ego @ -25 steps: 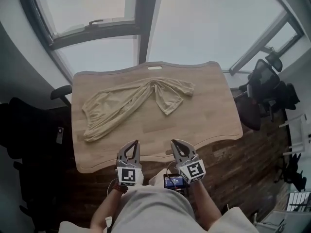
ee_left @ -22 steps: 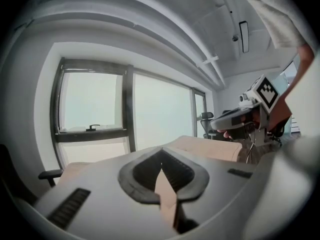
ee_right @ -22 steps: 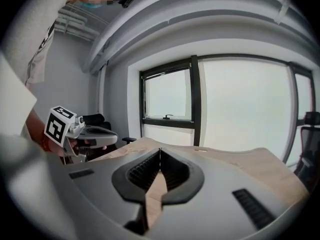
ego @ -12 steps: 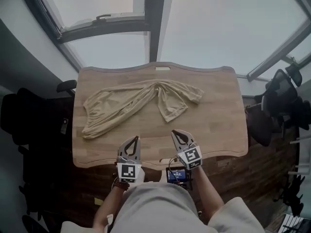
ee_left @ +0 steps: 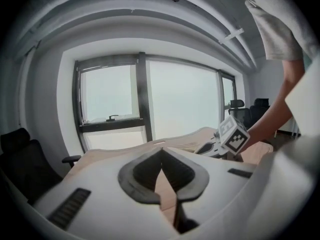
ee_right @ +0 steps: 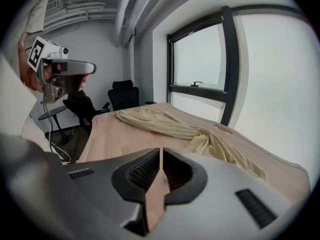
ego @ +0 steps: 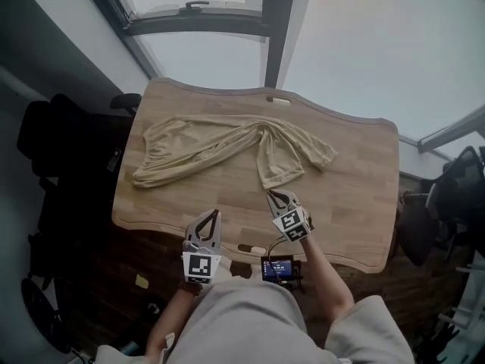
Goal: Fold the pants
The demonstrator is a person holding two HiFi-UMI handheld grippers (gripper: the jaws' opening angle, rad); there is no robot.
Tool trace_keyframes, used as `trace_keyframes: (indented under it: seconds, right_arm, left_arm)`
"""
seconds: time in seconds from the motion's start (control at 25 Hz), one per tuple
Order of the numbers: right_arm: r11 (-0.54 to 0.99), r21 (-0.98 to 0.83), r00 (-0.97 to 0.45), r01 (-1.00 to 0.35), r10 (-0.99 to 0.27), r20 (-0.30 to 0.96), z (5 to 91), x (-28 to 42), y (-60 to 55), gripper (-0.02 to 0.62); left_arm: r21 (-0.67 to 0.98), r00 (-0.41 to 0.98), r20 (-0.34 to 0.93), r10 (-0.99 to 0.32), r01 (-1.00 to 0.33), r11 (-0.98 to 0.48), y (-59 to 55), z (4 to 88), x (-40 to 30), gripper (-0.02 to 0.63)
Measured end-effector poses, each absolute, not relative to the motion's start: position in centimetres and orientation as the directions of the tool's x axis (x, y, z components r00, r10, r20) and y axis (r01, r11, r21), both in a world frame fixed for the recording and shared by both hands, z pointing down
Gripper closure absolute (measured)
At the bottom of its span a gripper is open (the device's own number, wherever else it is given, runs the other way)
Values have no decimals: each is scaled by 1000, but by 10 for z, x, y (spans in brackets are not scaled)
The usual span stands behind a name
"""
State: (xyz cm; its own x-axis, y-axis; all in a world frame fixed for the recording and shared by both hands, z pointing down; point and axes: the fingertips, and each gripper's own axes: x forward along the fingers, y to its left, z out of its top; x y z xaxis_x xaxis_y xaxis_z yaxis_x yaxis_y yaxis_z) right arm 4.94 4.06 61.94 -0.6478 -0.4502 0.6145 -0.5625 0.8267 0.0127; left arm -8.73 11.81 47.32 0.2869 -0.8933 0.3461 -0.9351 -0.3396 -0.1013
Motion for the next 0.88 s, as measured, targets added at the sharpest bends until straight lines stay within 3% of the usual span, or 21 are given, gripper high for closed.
trace_keyframes:
  seconds: [0.16, 0.32, 0.56, 0.72, 0.88]
  right_arm:
    - [817, 26, -588, -576, -437, 681, 658, 48, 23, 572]
    - [828, -8, -539, -560, -358, 762, 702, 39, 22, 482]
    - [831, 54, -420, -554, -335, 843, 746, 40, 18, 487]
    - [804, 29, -403, -594, -328, 855, 754, 52, 22, 566]
    - [804, -1, -426, -594, -313, 849, 744, 77, 37, 577]
  left_arm:
    - [-108, 270, 392, -879, -936, -336, 119, 485, -92, 598]
    - [-93, 278, 394, -876, -936, -339, 110, 487, -93, 598]
    - [-105, 300, 412, -860, -922, -372, 105, 493, -98, 598]
    - [-88, 325, 424, -845, -914, -396, 101, 501, -95, 598]
    - [-89, 356, 437, -826, -897, -433, 93, 505, -85, 598]
